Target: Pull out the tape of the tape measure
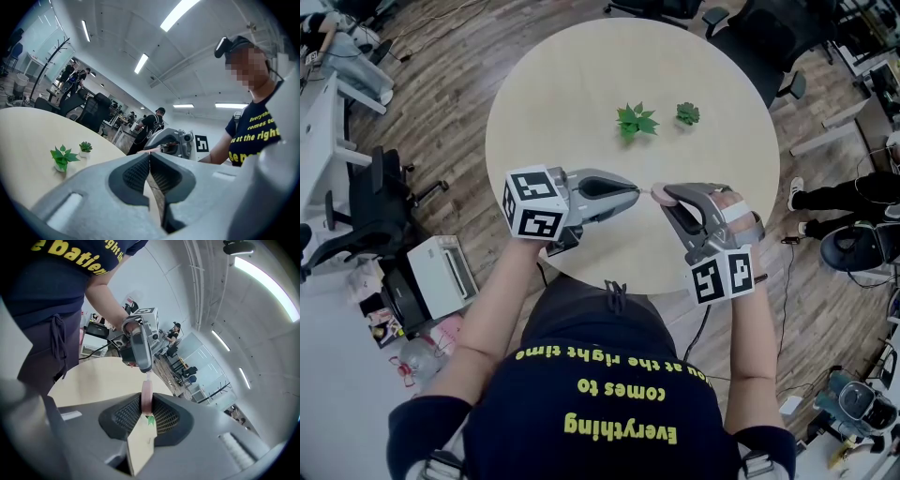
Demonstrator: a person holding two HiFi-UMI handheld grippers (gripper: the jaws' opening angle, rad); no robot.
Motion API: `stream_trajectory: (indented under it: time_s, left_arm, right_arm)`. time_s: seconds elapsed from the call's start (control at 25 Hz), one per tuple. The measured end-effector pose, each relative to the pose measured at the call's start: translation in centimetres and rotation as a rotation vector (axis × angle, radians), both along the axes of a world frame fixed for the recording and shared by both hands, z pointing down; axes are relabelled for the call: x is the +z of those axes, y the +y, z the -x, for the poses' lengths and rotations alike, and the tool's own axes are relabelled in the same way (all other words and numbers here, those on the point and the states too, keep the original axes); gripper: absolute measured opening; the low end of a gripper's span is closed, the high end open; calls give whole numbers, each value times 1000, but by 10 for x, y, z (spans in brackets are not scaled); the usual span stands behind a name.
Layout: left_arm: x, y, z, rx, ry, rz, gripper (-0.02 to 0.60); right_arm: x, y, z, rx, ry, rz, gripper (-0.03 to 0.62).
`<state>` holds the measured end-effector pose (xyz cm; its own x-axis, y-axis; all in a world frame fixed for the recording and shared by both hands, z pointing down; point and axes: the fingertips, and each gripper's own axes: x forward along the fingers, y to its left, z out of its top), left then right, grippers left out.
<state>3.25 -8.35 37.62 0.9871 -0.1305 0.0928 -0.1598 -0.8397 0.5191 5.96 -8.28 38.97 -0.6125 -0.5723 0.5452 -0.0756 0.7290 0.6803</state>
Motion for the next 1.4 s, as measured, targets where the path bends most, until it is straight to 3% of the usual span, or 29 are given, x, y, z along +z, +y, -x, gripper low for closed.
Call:
stream_trajectory:
  time_s: [1.16,1.4]
  left_arm:
    - [9,-24,58,-147,-47,49,8]
    - [17,-22,62,-138,-100,26,8]
  right_arm:
    - [4,-13,-51,161,46,-6,83]
    - [7,-14,-59,175,60,-3,83]
